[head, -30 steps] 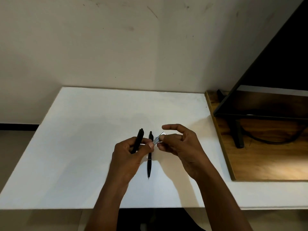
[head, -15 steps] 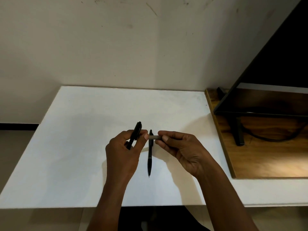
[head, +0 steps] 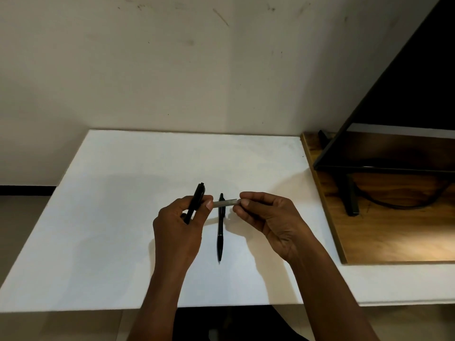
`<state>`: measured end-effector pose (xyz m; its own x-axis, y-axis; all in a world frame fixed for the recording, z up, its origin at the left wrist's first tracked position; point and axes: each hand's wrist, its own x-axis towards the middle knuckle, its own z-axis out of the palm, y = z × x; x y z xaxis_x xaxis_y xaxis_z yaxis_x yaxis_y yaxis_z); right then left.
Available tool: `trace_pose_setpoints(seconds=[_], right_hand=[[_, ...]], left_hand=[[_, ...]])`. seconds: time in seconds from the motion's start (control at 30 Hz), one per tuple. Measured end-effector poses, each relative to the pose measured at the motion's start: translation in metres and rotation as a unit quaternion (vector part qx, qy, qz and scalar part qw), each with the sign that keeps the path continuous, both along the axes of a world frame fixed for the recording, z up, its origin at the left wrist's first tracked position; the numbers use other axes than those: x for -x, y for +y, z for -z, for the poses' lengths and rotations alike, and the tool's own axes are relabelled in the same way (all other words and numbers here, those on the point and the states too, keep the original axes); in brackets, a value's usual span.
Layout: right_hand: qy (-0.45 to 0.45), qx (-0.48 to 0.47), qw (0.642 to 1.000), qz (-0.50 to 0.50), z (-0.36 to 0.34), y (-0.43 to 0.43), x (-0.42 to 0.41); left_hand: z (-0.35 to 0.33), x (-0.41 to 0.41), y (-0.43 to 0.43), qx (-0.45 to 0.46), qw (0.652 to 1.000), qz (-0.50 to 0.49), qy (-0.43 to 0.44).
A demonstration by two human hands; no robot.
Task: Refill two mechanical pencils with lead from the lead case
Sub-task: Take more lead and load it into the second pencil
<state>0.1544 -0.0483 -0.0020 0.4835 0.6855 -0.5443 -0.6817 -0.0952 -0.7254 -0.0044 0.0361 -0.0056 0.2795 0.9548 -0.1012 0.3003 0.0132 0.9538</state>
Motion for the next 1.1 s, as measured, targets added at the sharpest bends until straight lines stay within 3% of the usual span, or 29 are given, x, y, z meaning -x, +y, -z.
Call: trace_pose_setpoints(seconds=[0.6, 0.83, 1.1], right_hand=[[-0.183, -0.021, 0.982, 0.033, -0.0075, 0.0025, 0.0021], [-0.189, -0.034, 0.981, 0.033, -0.0074, 0.0042, 0.0032], [-0.119, -0.05, 0.991, 0.016, -0.0086, 0.0028, 0.0015]], left_hand=[[-0.0021, -0.0016, -0.0032, 0.062, 0.997, 0.025, 0.024], [-0.003, -0.0007, -0.0028, 0.077, 0.997, 0.025, 0.01], [-0.0028, -0.0001, -0.0018, 0.081, 0.997, 0.013, 0.005]])
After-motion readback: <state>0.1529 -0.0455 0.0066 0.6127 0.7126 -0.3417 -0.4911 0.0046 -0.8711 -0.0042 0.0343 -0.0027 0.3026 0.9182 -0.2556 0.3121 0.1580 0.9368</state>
